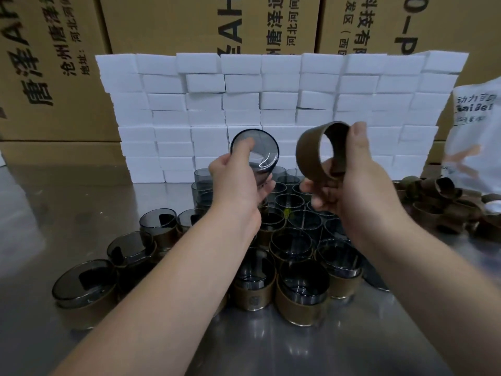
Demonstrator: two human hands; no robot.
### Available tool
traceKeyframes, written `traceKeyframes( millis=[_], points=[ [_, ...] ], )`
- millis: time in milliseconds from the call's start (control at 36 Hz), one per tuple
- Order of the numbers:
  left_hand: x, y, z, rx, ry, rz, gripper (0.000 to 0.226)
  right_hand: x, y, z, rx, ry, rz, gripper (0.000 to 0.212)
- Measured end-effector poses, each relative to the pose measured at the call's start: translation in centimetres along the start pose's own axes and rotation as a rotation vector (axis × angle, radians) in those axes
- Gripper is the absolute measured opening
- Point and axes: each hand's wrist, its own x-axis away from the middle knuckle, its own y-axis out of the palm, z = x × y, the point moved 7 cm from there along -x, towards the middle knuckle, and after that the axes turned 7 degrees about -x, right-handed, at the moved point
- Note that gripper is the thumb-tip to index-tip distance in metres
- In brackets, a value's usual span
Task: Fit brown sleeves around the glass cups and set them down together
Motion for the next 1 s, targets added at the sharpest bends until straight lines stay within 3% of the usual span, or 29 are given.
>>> traceKeyframes(
  millis=[139,250,306,417,500,583,722,833,945,1000],
  points=[
    [0.8,0.4,0.2,-0.174,0.154,-0.026,0.044,1.3,0.7,-1.0,0.186,-0.155,0.023,0.055],
    [2.4,0.8,1.2,-0.288,0.338,-0.036,0.05,1.4,0.9,-1.2,0.28,-0.204,-0.012,0.025],
    [3.0,0.8,1.8,-0.386,0.415,-0.033,0.038,1.2,0.7,-0.9,0.294,-0.189,-0.034,0.014],
    [3.8,1.2,1.9,-0.452,0.498,-0.079,0.024,0.7,0.3,0.3,0.254,-0.125,-0.045,0.039],
    [4.1,1.3,1.5,-0.515,0.562,-0.09,0.028,0.7,0.7,0.7,0.172,-0.121,-0.072,0.039],
    [4.4,1.4,1.2,-0.581,0.619,-0.097,0.04,0.9,1.2,0.6,0.126,-0.16,-0.108,0.053],
    [5.1,1.9,1.1,-0.457,0.58,-0.214,0.034,1.1,1.7,1.1,0.012,-0.146,-0.125,0.044],
    [5.7,2.2,0.8,-0.474,0.612,-0.33,0.051,1.3,1.7,1.0,-0.081,-0.146,-0.116,0.044],
    [5.4,2.6,0.1,-0.688,0.668,-0.397,0.079,0.6,0.6,1.3,-0.217,-0.102,-0.012,0.044],
    [5.4,2.7,0.0,-0.808,0.676,-0.39,0.092,0.3,-0.1,1.2,-0.162,-0.141,0.071,0.038]
  ],
)
